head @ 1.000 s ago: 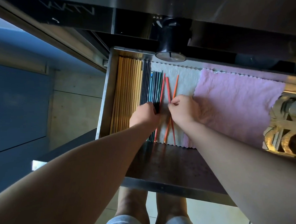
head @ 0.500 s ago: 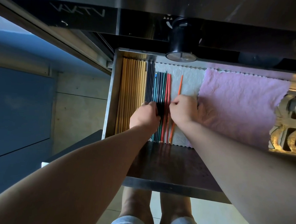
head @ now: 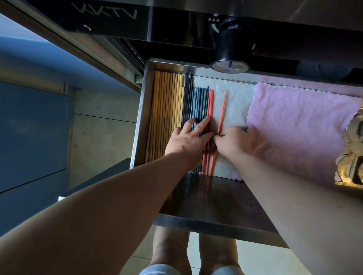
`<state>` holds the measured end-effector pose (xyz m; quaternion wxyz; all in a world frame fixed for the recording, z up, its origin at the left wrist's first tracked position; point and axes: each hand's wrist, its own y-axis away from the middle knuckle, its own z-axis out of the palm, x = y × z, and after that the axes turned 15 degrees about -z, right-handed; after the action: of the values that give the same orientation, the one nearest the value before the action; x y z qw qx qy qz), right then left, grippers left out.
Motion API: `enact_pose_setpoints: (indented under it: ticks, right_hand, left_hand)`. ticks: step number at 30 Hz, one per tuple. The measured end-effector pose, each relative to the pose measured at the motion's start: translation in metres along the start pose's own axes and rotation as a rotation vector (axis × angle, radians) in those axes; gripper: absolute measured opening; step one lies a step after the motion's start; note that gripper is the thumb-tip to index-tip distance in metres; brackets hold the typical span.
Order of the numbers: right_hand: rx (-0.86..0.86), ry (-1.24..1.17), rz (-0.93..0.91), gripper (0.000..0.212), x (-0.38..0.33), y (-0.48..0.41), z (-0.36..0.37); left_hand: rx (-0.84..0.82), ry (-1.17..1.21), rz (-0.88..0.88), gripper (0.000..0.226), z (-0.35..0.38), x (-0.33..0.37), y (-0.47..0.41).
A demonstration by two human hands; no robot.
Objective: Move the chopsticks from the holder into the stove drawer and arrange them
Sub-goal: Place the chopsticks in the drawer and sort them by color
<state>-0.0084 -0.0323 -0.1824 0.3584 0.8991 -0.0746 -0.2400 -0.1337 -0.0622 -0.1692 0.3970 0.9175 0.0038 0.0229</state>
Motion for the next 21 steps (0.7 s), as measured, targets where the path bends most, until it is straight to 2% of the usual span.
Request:
enact_pose_setpoints:
  ticks: [5, 11, 16, 21]
  right_hand:
    - [-0.019, 0.004, -0.059, 0.022, -0.002, 0.006, -0.005]
    - [0.068, -0.003, -0.073, 0.025, -0.006, 0.010, -0.008]
    - [0.032, -0.084, -0.117, 0.029, -0.009, 0.017, -0.010]
    - [0.047, -0.112, -0.086, 0.029, -0.008, 0.028, -0.016]
  left_hand:
    - [-0.010, -0.006, 0.030, 0.082, 0.000, -0.005, -0.001]
    - [-0.009, 0.017, 0.040, 0.082, 0.007, -0.012, -0.002]
    - [-0.041, 0.038, 0.000, 0.084, 0.012, -0.013, -0.002]
    - [-0.081, 0.014, -0.025, 0.090, 0.015, -0.012, -0.004]
